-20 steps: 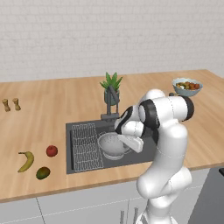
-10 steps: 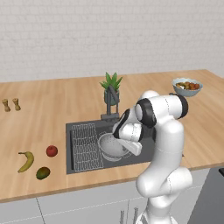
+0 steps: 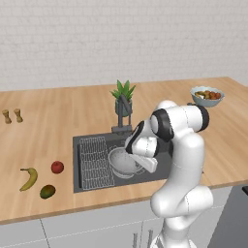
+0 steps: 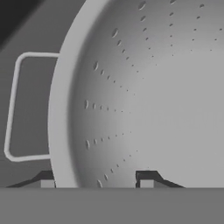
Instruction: Put the colander in the sink, put the banana, apple, mango in the colander, and turn on the sink faucet and pour water over the colander.
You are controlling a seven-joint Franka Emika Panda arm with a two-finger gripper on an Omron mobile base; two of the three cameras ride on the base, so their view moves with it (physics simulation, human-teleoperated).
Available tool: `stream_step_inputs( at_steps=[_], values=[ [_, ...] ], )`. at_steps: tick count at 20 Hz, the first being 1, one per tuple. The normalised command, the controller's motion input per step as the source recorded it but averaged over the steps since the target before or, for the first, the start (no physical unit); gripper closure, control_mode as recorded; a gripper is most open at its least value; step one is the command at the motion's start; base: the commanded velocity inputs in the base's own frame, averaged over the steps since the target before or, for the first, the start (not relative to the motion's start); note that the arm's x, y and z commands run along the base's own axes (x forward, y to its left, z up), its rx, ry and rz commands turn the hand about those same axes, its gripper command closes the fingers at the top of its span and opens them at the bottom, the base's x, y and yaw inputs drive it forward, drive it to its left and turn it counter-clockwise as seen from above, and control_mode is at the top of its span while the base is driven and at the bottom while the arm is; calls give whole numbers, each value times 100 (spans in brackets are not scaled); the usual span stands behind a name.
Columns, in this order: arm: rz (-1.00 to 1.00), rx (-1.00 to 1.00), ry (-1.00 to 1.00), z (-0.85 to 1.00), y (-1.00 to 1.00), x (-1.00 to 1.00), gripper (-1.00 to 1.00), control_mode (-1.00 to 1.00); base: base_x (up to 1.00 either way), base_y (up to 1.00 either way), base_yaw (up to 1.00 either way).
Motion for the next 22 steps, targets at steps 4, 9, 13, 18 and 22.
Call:
stream_step_inputs(
  at_steps=[4,9,13,18,22],
  values=[
    [0,0,0,0,7,0,100,-100,0,0,0],
    [0,0,0,0,0,0,100,-100,0,0,0],
    [0,0,0,0,0,0,-100,-100,0,0,0],
    [0,0,0,0,0,0,-100,-100,0,0,0],
    [0,0,0,0,0,0,-100,-100,0,0,0]
  ],
)
